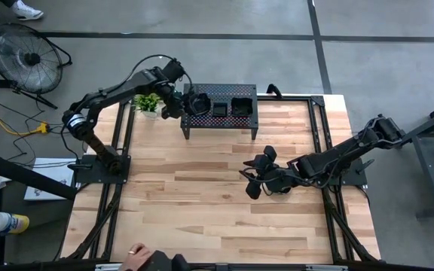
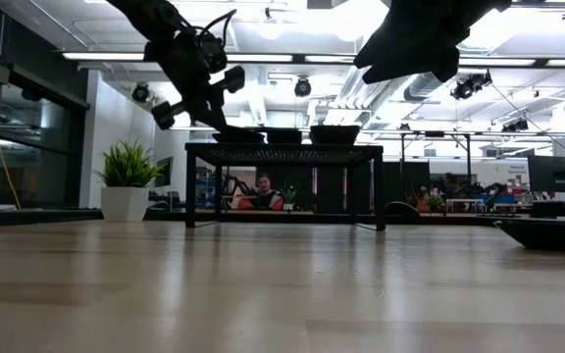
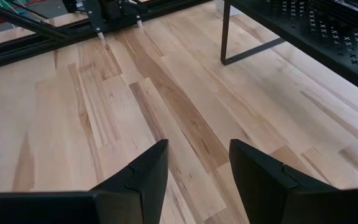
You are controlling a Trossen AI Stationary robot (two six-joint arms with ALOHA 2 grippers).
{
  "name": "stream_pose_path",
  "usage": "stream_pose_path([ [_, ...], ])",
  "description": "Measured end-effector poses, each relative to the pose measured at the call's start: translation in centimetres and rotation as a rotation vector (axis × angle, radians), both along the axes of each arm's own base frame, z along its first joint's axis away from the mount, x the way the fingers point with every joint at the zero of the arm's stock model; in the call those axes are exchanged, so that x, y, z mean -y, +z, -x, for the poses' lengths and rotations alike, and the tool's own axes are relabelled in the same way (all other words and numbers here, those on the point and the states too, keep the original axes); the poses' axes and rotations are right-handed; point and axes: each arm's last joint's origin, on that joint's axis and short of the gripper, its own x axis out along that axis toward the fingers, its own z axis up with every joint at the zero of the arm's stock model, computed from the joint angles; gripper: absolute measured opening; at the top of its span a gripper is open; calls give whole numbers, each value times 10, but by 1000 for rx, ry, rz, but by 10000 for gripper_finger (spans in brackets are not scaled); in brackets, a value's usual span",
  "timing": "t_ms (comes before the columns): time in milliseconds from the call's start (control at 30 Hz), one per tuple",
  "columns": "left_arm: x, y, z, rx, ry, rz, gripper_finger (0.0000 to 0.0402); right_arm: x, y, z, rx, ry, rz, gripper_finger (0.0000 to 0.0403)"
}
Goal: Pick & Place Mini shaped plates
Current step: Stack the leaf-shaped plate on top of the leaf-shaped plate on the shelf
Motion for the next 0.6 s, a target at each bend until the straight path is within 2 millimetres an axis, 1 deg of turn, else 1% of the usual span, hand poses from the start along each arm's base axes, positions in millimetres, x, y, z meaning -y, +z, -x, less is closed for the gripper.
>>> stream_pose_path([
  [133, 0, 0, 0, -14, 32, 5, 31, 0, 0, 0, 1, -4, 3, 165],
  [367, -1, 0, 0, -21, 57, 18, 99, 0, 0, 0, -2, 7, -4, 165],
  [467, -1, 0, 0, -31, 101, 37, 113, 0, 0, 0, -3, 7, -4, 165],
  [600, -2, -1, 1, -55, 138, 20, 117, 0, 0, 0, -3, 7, -4, 165],
])
